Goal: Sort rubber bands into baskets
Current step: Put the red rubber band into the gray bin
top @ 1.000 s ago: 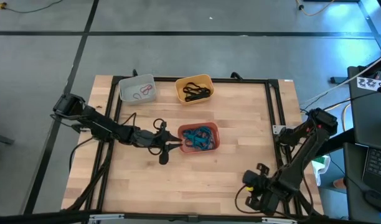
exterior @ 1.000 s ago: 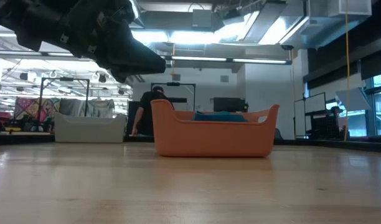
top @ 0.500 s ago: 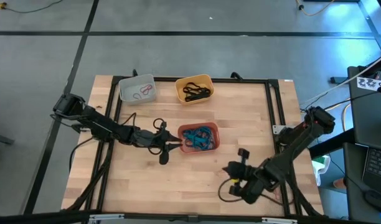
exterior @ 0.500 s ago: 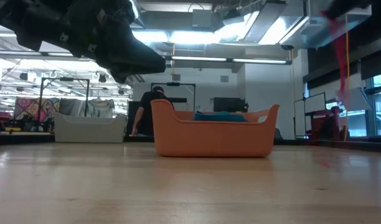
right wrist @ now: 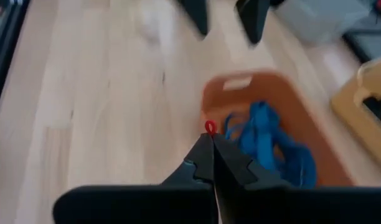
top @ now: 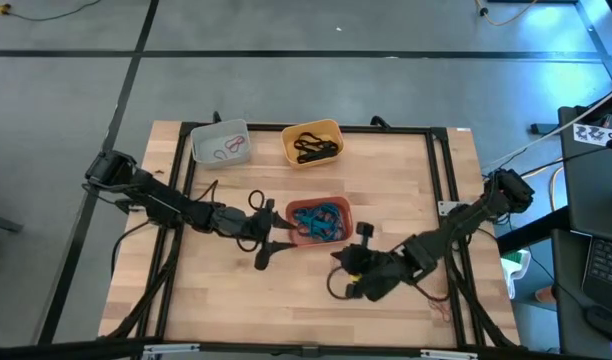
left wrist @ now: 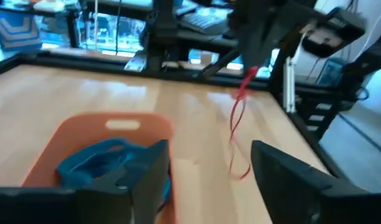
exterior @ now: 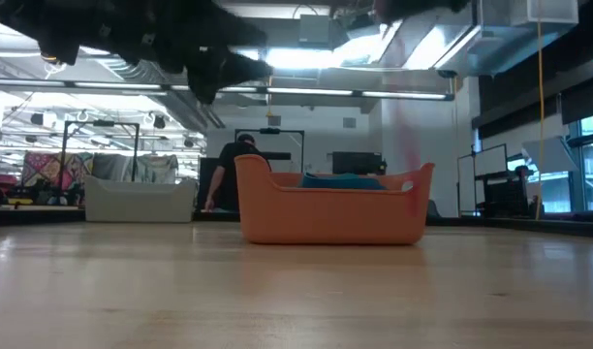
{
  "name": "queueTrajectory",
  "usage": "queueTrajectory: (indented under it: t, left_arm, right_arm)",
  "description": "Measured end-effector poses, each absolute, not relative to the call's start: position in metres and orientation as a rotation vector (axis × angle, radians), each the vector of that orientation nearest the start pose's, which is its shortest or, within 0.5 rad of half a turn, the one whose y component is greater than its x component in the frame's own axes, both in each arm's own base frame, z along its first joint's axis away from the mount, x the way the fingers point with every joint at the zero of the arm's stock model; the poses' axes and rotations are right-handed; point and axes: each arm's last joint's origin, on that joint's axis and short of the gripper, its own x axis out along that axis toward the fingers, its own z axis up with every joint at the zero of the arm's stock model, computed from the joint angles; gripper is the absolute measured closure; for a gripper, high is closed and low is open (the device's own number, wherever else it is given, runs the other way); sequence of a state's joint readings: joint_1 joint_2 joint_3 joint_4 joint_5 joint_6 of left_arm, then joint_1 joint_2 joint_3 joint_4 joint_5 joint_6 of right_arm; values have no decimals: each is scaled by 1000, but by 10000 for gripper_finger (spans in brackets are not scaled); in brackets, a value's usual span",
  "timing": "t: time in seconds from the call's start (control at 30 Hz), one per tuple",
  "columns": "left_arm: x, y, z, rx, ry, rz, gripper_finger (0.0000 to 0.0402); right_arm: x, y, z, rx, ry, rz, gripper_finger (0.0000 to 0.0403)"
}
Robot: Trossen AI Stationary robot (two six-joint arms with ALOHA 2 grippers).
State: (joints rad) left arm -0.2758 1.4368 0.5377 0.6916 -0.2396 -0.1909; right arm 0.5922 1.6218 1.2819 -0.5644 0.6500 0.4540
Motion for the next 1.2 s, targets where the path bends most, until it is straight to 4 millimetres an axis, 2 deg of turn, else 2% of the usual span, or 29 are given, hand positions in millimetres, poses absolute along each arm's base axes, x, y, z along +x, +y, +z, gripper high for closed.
queueTrajectory:
  t: [0.17, 0.53, 0.67, 0.87, 1.03, 1.2]
  left_arm:
    - [272, -77, 199, -146, 179, -45, 152]
    - [275, -86, 210, -136, 144, -74, 155]
    - [280, -87, 211, -137, 134, -58, 156]
    - [300, -93, 199, -100, 179, -51, 156]
    - [309, -97, 201, -92, 170, -53, 157]
    - [310, -95, 200, -91, 178, -42, 187]
  right_arm:
    - [309, 163, 278, -121, 616, -205, 402]
    - [332, 144, 292, -123, 480, -196, 402]
    - [334, 143, 295, -112, 455, -169, 402]
    - [337, 145, 300, -118, 403, -155, 402]
    - [337, 145, 301, -133, 399, -152, 402]
    - [337, 145, 301, -132, 397, -150, 402]
